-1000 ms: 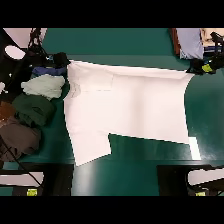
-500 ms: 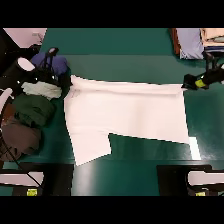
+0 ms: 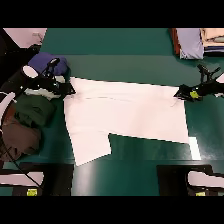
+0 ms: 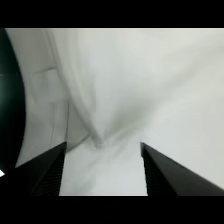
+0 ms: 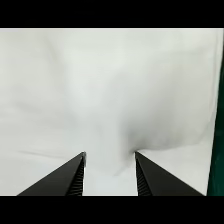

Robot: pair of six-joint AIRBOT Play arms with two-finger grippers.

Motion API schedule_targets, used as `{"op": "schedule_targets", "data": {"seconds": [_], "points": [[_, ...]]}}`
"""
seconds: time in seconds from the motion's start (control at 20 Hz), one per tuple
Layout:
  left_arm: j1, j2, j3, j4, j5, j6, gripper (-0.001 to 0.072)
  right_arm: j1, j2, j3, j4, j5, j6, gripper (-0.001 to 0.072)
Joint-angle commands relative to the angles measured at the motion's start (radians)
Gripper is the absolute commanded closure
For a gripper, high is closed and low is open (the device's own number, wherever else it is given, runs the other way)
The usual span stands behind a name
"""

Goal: Fold the shirts.

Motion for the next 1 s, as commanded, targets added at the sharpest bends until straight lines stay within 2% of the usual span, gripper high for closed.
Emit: {"op": "schedule_targets", "data": {"seconds": [0.0,0.15,0.25,0.35,0.55,0.85,0.95], "points": [[0.043,0.063,0.013,0.046,-0.124,-0.049,0.0164,-0.042,0.032,0.025,0.024,0.182,-0.028,0.0346],[0.125,0.209,-0.063,0.106,-0.276,-0.056,0.0164,-0.125,0.122,0.011,0.033,0.325,-0.047,0.0346],[0.159,0.314,-0.192,0.103,-0.332,-0.085,0.0163,-0.161,0.195,-0.034,0.034,0.338,-0.052,0.0345],[0.155,0.408,-0.347,0.077,-0.321,-0.110,0.0164,-0.177,0.257,-0.082,0.034,0.317,-0.053,0.0345],[0.155,0.498,-0.603,-0.067,-0.278,-0.098,0.0163,-0.178,0.320,-0.149,0.034,0.280,-0.071,0.0346],[0.155,0.499,-0.773,-0.119,-0.229,-0.042,0.0163,-0.178,0.320,-0.148,0.034,0.283,-0.071,0.0346],[0.155,0.499,-0.799,-0.173,-0.216,0.007,0.0163,-0.178,0.320,-0.148,0.034,0.289,-0.070,0.0345]]}}
